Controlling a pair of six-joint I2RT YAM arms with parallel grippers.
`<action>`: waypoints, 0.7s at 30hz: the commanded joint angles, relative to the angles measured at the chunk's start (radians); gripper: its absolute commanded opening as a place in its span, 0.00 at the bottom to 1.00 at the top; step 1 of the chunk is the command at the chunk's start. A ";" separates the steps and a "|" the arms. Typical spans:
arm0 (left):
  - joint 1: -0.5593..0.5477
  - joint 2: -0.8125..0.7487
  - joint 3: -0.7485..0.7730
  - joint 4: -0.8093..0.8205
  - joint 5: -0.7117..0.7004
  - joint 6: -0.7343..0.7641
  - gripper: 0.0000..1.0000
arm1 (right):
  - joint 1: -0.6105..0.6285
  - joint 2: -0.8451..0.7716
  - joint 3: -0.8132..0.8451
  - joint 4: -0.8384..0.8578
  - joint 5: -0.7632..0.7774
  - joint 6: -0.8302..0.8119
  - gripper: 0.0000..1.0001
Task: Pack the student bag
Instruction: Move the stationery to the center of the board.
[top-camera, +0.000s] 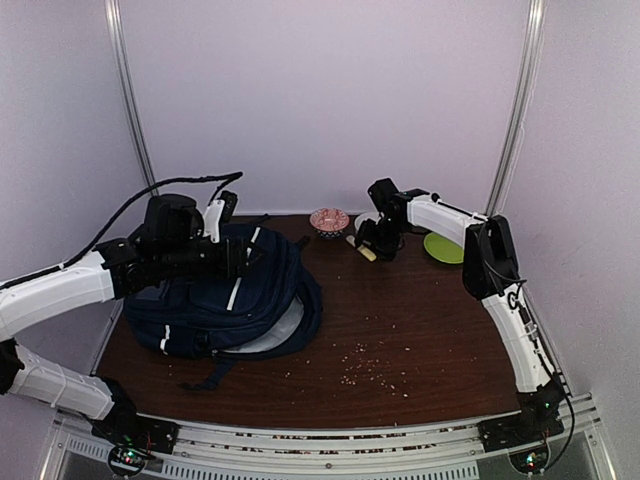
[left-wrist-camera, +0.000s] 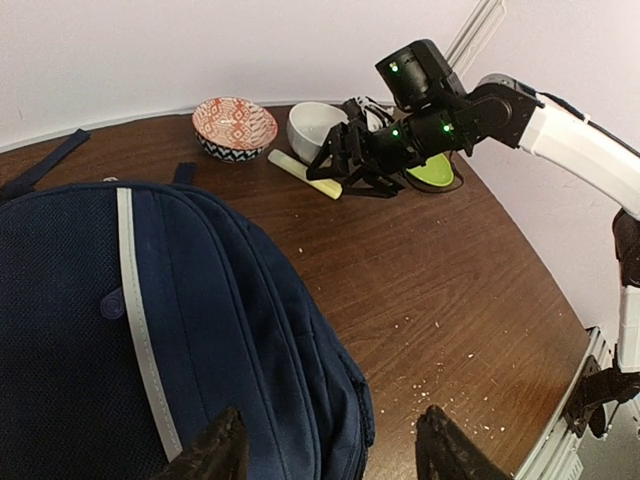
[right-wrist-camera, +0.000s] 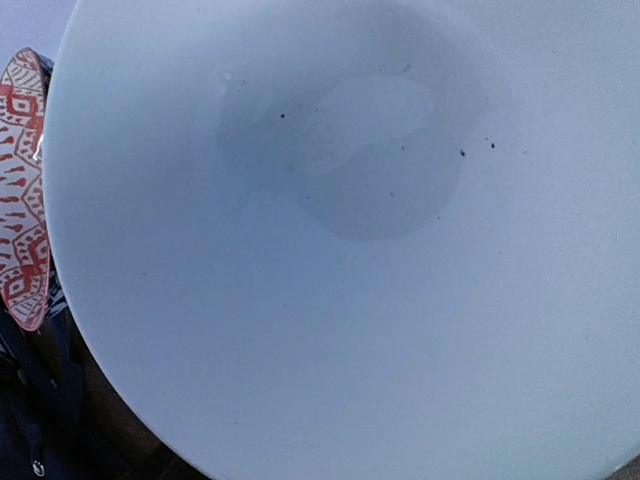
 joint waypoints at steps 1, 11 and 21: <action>-0.005 -0.032 -0.005 0.045 0.012 -0.004 0.98 | 0.000 0.032 0.062 -0.044 -0.018 0.015 0.67; -0.005 -0.028 -0.003 0.052 0.010 -0.001 0.98 | 0.002 0.063 0.099 -0.038 -0.092 0.045 0.45; -0.005 -0.032 -0.007 0.059 0.015 -0.007 0.98 | 0.020 0.084 0.147 -0.106 -0.079 0.021 0.36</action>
